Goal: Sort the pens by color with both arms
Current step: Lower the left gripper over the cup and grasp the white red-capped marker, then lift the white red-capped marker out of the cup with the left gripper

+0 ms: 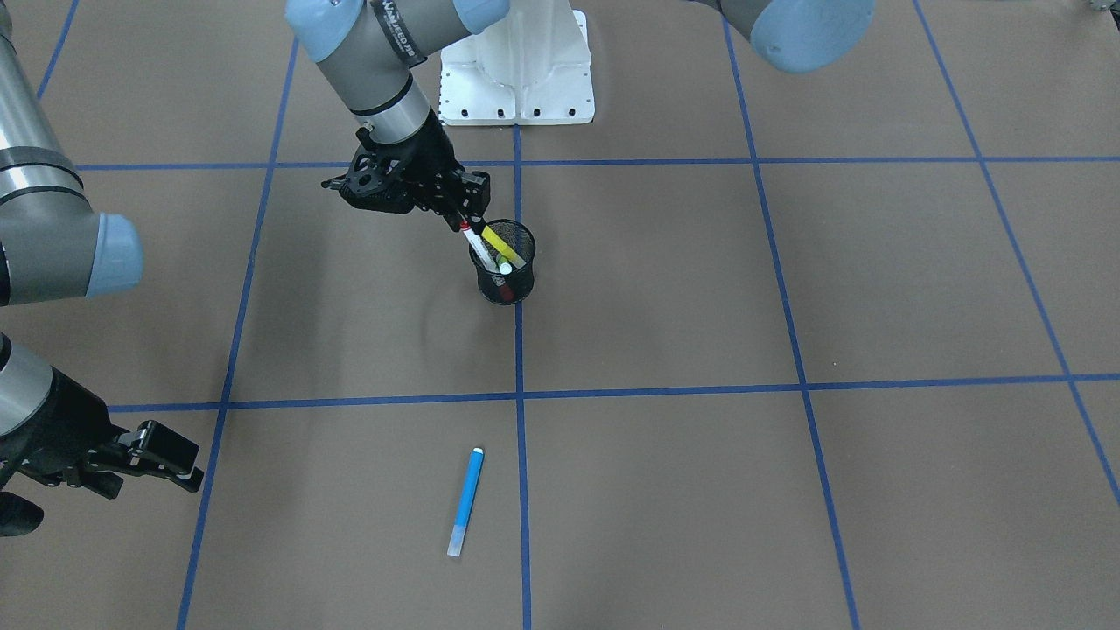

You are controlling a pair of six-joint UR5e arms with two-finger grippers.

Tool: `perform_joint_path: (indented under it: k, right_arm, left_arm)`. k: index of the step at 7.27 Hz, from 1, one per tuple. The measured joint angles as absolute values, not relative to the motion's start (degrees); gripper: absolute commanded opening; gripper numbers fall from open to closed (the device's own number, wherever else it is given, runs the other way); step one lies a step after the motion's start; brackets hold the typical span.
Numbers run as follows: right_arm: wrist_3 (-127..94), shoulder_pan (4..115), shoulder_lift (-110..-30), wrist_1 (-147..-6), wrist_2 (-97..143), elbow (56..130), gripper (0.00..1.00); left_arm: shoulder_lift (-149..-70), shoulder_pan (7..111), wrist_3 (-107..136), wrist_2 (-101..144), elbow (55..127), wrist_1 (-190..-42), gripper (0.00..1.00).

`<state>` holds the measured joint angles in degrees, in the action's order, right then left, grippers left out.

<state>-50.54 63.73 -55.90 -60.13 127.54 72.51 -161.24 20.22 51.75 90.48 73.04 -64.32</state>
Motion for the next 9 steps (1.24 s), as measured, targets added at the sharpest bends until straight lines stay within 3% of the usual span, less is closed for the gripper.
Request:
perform_joint_path:
  k: [4, 6, 9]
  right_arm:
    - [-50.6, 63.9, -55.8, -60.1, 127.6, 72.8, 1.0]
    - [-51.0, 63.9, -55.8, -60.3, 127.6, 73.6, 1.0]
    - [-51.3, 63.8, -55.7, -60.4, 127.6, 74.1, 1.0]
  left_arm:
    - [-161.5, 20.6, 52.2, 90.3, 74.3, -63.6, 0.09]
    - [-161.1, 21.4, 52.1, 90.3, 76.0, -63.0, 0.0]
    - [-160.0, 23.4, 52.0, 90.4, 86.0, -56.4, 0.0]
